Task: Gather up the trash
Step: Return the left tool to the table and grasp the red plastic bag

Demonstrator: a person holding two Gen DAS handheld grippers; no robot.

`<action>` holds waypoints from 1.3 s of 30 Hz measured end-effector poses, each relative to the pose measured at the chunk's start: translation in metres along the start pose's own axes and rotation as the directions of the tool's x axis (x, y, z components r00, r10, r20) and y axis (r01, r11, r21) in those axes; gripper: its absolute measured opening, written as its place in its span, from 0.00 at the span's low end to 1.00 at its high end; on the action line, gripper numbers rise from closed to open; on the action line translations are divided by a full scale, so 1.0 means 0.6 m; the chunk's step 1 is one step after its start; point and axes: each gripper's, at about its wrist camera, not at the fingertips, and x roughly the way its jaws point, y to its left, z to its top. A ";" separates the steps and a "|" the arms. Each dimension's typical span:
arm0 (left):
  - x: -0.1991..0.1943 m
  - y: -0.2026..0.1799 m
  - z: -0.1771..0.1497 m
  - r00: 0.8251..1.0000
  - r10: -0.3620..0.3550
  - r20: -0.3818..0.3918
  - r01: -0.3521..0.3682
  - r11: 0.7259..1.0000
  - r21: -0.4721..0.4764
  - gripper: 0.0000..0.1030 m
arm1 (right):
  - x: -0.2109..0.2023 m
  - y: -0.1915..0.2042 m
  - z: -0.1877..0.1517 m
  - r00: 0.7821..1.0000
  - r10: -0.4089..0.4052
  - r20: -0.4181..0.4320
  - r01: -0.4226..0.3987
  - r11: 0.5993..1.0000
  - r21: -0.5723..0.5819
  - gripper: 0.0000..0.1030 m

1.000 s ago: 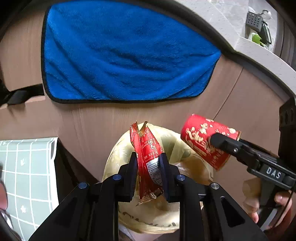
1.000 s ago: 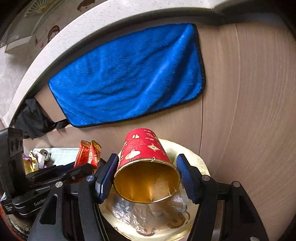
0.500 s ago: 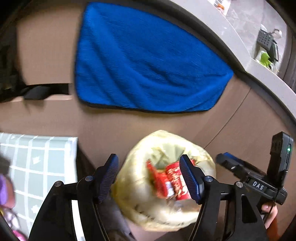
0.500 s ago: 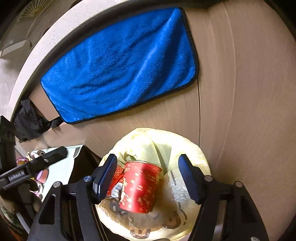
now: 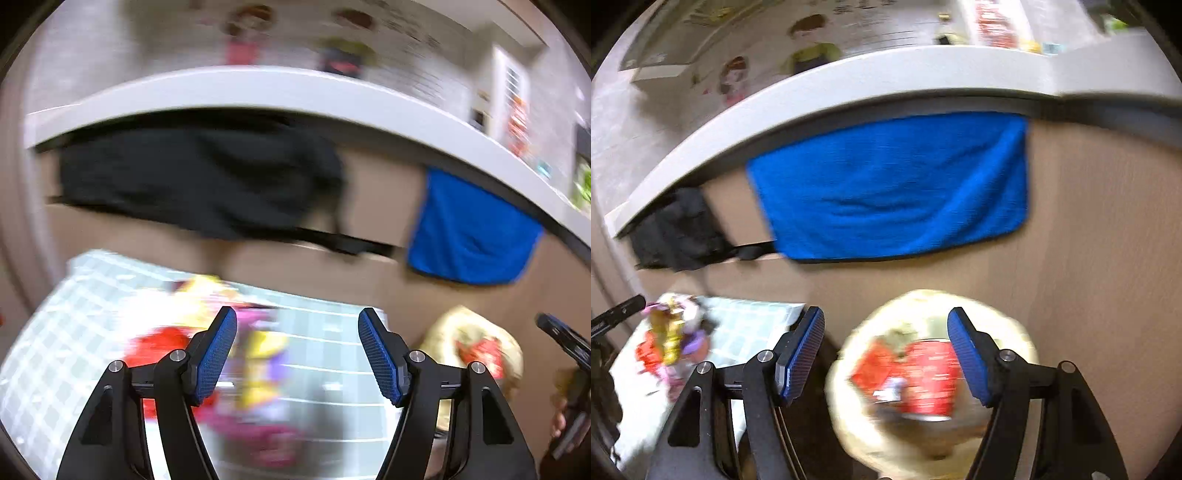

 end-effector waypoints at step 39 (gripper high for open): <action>-0.009 0.227 -0.055 0.996 -0.046 -0.080 0.019 0.951 -0.309 0.45 | 0.099 0.358 -0.091 0.887 0.366 -0.281 -0.428 0.879 -0.210 0.66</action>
